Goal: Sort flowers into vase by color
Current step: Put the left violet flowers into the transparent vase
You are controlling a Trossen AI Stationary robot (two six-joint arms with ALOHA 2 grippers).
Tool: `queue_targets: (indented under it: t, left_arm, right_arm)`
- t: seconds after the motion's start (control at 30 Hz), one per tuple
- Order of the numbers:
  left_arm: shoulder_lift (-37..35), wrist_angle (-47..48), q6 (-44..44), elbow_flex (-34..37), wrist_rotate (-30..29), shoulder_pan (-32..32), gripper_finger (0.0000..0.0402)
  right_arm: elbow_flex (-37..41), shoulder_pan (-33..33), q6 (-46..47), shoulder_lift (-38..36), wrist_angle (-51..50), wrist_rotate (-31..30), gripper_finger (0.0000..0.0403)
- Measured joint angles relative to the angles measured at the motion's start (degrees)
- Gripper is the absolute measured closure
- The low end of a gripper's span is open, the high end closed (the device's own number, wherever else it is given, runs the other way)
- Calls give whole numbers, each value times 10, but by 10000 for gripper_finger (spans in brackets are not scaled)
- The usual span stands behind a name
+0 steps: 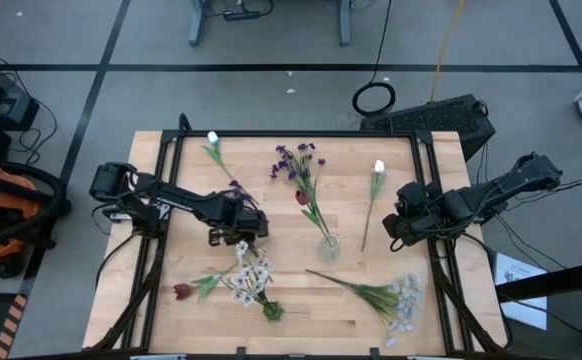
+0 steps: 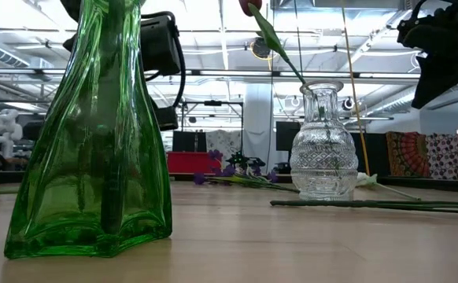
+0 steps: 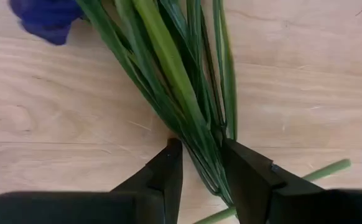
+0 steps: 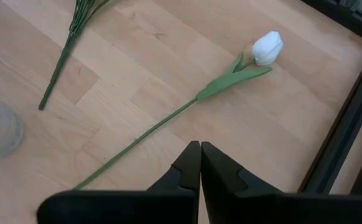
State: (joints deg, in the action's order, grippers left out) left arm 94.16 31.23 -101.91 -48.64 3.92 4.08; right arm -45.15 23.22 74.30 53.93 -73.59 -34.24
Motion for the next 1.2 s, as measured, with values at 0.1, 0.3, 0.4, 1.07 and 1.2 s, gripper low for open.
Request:
queue_targets:
  t: [0.1,0.3,0.4,1.07,1.2]
  left_arm:
    - [2,0,2,0,1,0,283]
    - [2,69,34,-3,-4,-13,283]
    - [1,109,50,-2,-6,-29,283]
    - [-63,121,24,2,-25,-35,283]
    - [-60,114,2,2,-15,-26,283]
  right_arm:
    - [0,0,0,0,0,0,399]
    - [0,0,0,0,0,0,399]
    - [0,0,0,0,1,0,399]
    - [0,0,0,0,20,0,399]
    - [0,0,0,0,20,0,399]
